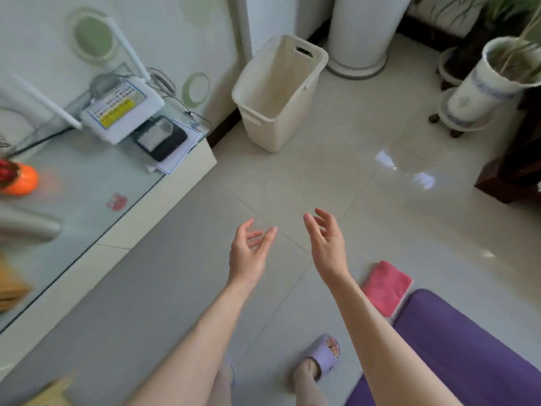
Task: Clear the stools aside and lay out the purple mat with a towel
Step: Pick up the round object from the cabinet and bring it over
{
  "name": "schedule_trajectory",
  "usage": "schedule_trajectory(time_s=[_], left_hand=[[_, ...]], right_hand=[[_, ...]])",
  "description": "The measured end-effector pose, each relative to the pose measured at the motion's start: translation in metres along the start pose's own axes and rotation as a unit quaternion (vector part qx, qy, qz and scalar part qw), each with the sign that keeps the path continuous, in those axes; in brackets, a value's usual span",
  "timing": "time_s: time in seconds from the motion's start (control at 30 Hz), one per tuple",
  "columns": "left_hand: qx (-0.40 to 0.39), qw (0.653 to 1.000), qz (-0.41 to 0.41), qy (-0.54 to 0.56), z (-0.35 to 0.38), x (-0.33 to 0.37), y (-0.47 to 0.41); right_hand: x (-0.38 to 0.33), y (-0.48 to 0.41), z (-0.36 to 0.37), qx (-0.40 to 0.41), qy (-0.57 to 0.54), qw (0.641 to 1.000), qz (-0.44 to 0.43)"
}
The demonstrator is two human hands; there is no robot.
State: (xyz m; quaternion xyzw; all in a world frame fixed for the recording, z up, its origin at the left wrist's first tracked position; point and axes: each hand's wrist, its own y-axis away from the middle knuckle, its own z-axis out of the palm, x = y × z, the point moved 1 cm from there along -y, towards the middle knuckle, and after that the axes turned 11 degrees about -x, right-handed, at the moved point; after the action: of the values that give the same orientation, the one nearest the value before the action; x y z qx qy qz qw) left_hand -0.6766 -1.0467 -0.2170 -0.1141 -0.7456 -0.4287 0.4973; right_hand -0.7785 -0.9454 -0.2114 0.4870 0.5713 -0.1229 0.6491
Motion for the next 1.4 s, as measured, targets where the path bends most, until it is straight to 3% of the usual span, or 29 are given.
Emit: schedule_trajectory(time_s=[0.27, 0.57, 0.87, 1.17, 1.4], left_hand=[[0.12, 0.99, -0.013, 0.067, -0.218, -0.016, 0.022], [0.238, 0.96, -0.035, 0.142, -0.364, -0.031, 0.023], [0.312, 0.919, -0.016, 0.24, -0.432, -0.024, 0.005], [0.273, 0.925, 0.008, 0.265, -0.466, -0.012, -0.03], [0.266, 0.926, 0.05, 0.264, -0.458, -0.015, -0.032]], right_hand=[[-0.058, 0.012, 0.215, -0.126, 0.028, 0.991, -0.027], [-0.098, 0.016, 0.383, -0.229, 0.061, 0.971, -0.038], [-0.121, 0.008, 0.483, -0.32, 0.129, 0.937, -0.051], [-0.129, -0.007, 0.534, -0.404, 0.148, 0.901, -0.059], [-0.124, -0.004, 0.528, -0.406, 0.088, 0.908, -0.049]])
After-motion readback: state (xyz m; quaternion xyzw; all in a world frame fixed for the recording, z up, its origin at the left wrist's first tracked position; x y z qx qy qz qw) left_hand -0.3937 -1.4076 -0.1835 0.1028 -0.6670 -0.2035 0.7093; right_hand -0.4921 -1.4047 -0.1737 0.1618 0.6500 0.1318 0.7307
